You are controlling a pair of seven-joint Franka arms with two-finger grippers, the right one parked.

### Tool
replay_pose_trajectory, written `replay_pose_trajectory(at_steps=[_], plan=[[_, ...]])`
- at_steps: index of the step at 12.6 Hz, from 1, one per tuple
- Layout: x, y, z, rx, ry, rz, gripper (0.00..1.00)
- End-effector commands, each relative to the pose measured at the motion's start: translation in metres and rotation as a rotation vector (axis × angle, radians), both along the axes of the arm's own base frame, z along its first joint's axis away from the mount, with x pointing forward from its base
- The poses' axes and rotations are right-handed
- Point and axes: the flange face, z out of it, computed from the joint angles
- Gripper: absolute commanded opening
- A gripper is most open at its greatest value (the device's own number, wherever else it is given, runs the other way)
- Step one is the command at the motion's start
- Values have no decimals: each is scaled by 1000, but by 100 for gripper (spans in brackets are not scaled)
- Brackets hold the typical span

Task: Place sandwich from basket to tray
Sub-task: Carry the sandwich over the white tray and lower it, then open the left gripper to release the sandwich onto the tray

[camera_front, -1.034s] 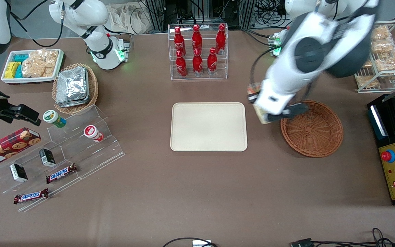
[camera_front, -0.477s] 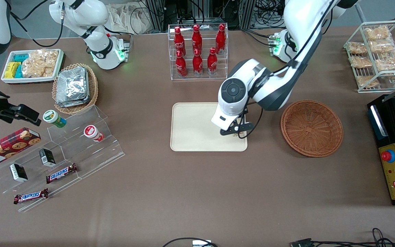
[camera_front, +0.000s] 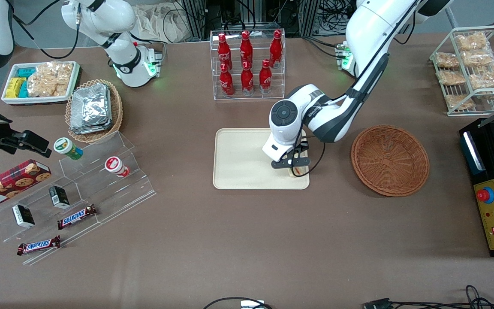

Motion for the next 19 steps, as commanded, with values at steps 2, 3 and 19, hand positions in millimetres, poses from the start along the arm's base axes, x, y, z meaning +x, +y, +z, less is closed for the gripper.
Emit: replay_pose_trajectory(at_steps=[2,3,19], plan=[[-20,6,-12,-46,-69,-62,0],[-25,9,-16,-63,-86,-77,0],[96,176,281,-22,96,13,100]])
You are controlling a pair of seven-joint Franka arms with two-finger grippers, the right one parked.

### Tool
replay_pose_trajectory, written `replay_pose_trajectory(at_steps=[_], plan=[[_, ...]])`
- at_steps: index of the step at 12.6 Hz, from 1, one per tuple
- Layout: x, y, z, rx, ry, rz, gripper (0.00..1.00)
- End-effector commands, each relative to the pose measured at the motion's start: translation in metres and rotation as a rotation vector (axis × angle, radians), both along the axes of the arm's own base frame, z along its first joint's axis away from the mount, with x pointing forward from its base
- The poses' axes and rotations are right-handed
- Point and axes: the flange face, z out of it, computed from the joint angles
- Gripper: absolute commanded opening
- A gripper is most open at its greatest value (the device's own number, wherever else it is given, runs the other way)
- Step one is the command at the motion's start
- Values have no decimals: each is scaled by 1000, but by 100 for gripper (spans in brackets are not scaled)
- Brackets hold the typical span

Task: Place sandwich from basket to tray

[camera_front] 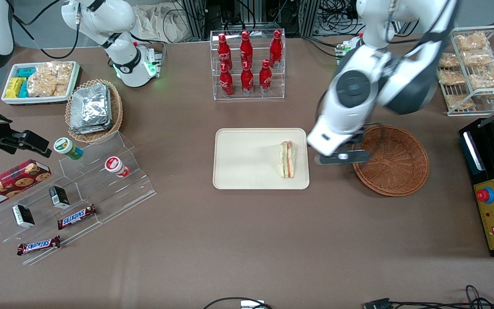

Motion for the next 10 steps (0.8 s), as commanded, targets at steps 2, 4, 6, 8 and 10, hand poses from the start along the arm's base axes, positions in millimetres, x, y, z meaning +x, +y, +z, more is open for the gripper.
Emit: replay_pose_trajectory(at_steps=[2,4,6,8,10], plan=[[25,92,67,-33,37,20,100],[21,148,89,-42,29,48,100],[11,188,98,-47,40,85,100],[9,219,104,-64,32,102,100],[11,236,105,-79,26,108,100]])
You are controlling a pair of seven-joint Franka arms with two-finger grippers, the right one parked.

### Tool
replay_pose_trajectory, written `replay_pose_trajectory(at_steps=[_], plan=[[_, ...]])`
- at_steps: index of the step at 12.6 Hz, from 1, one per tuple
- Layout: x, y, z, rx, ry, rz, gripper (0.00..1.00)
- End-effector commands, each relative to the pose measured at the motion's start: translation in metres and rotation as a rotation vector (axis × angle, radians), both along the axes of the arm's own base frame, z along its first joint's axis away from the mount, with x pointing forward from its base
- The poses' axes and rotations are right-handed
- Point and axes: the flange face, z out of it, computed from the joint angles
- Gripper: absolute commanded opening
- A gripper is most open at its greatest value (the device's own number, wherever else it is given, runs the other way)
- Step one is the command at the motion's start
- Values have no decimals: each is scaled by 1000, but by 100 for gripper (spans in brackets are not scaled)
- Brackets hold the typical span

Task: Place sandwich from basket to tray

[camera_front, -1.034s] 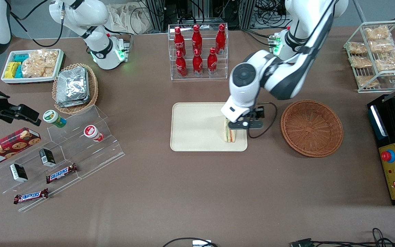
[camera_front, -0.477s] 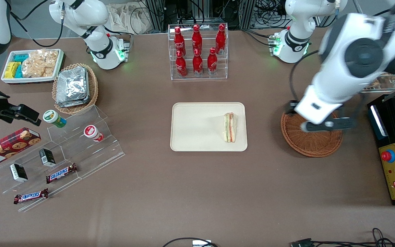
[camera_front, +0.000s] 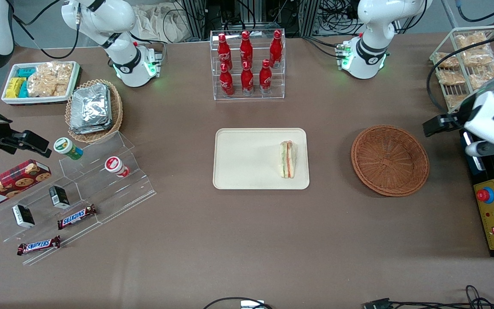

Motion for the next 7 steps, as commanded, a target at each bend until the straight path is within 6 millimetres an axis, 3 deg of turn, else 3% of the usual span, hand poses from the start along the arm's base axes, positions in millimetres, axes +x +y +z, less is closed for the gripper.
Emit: replay_pose_trajectory(at_steps=[1,7], plan=[[-8,7,4,-6,-6,-5,100],[-4,12,15,-12,-27,-44,100]])
